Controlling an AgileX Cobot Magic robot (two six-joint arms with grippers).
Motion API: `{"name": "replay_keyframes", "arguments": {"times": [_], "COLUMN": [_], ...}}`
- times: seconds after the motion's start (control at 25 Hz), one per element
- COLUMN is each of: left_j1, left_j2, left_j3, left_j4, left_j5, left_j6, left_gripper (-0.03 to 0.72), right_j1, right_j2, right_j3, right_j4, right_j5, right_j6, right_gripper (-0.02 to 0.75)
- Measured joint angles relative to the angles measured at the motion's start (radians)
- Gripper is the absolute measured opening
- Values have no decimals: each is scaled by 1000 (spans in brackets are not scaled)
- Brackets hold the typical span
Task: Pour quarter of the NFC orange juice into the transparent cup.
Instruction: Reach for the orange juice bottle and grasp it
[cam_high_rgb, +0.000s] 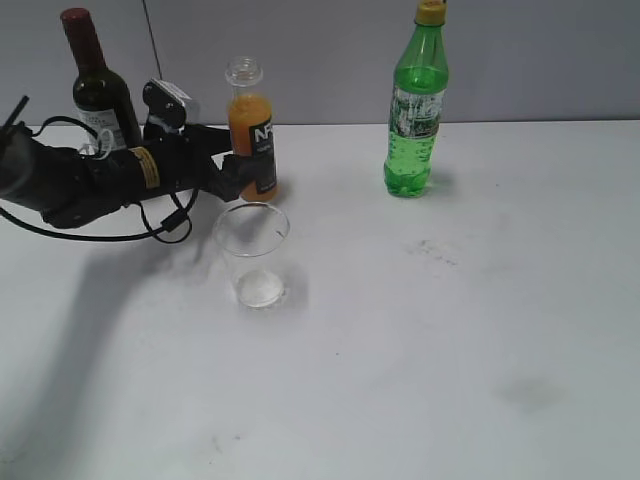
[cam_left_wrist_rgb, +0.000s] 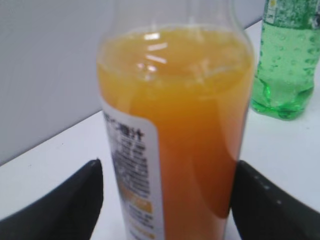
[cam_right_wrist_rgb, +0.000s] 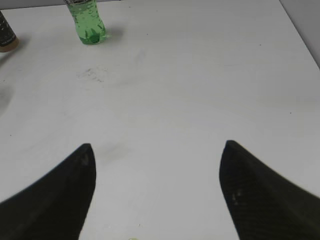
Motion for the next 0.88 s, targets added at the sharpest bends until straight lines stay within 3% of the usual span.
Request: {"name": "replay_keyframes", "arguments": {"times": [0.64,0.88], "left_j1": [-3,-11], "left_j2": [0,1], "left_j3": [0,-24], "left_j4": [-44,-52], "left_j5": [7,49], "left_j6": [0,0], "left_gripper": [625,555], "right_j1": [0,0], "right_j2": [0,0], "right_j3": [0,0], "right_j4": [0,0], "right_j5": [0,0], "right_j6": [0,0], "right_gripper": [590,590]}}
